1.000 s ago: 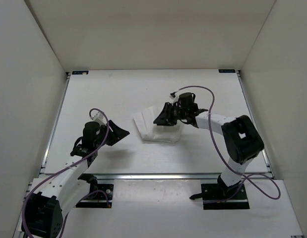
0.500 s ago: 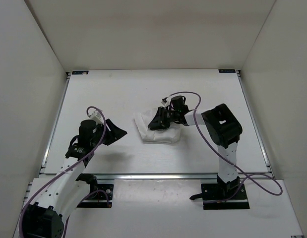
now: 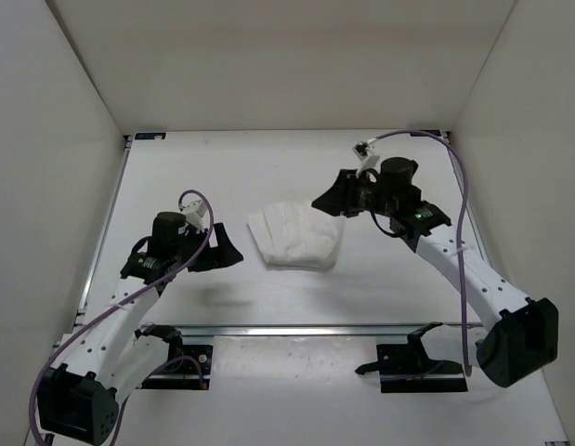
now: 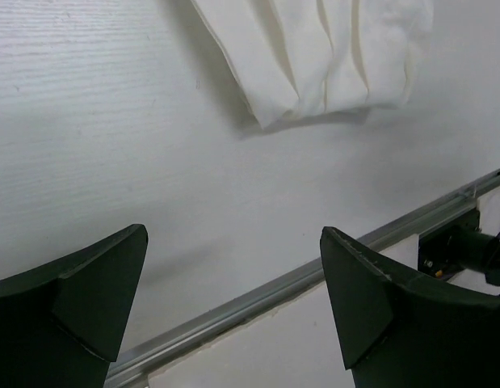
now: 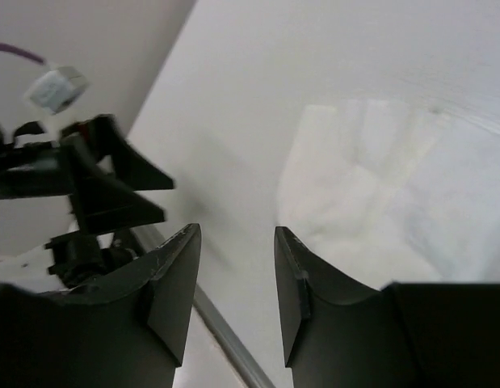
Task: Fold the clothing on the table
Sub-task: Fold the skirt
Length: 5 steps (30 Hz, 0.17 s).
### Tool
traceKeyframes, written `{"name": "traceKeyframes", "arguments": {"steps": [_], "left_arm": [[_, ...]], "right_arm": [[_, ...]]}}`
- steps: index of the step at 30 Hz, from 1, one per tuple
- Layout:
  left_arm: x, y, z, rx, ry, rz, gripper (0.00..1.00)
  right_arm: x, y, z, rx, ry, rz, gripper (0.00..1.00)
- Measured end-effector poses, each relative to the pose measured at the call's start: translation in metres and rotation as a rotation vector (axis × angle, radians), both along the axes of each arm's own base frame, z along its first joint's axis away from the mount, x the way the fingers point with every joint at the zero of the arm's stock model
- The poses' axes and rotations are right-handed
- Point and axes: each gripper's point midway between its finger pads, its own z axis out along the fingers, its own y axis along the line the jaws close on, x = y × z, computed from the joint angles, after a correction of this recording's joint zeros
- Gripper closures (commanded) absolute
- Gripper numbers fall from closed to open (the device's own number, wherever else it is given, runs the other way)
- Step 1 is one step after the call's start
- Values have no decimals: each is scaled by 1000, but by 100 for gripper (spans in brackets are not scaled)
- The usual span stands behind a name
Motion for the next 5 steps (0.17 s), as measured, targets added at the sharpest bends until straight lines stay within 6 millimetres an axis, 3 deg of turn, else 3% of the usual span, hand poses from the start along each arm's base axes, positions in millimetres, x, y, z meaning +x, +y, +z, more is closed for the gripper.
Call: {"name": "traceKeyframes", "arguments": {"steps": [3,5], "left_arm": [[-10,-2,3,16,-24,-37,1],[-15,-1,9,17,-56,-48,1]], "right_arm": [[1,-31,-25,-78,25,-83,59],[4,-46,-56,-156,88,-131,59]]}}
